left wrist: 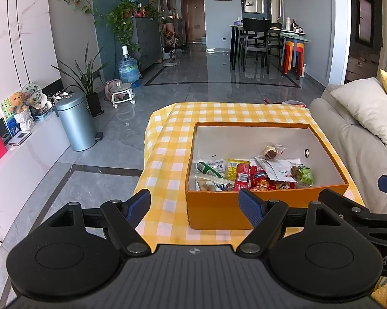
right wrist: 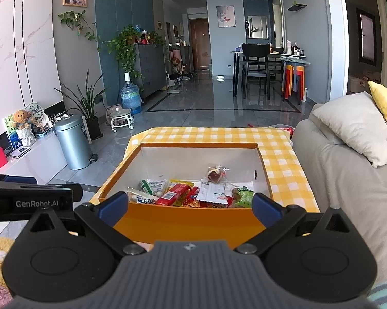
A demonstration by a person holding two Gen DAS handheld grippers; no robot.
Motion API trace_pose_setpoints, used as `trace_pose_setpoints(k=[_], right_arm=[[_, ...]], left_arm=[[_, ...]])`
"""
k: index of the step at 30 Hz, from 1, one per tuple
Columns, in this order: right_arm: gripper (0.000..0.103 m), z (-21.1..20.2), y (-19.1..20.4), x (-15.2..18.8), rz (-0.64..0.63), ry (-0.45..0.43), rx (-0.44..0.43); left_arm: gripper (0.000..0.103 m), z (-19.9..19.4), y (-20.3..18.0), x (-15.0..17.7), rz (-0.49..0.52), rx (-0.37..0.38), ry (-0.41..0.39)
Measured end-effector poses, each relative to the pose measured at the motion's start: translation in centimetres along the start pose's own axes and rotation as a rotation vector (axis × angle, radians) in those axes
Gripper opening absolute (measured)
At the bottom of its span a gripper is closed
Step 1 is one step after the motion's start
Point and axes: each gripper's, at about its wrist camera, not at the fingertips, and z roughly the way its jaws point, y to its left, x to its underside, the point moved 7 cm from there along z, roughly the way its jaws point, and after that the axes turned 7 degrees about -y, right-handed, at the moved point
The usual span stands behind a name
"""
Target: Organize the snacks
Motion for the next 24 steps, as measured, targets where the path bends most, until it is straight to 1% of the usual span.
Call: trace_pose_setpoints(k=[6,13,24], right_arm=[[0.099,0.23,-0.22,0.42,0.011,0.021,-0.001],[0.099,0.18,-0.27,0.77,0.012,0.032,0.000],[0.099,0.26,-0.03,0.83,0.001,0.048,0.003]], left_arm=[[0.091,-0.03,-0.01,-0.01,0.002,-0.003,-0.002],[0.091,0.01,0.12,0.23,-0.003,0.006,0.015],[0.091,0.01,0.10,0.27,-0.004,0.012,0.015]])
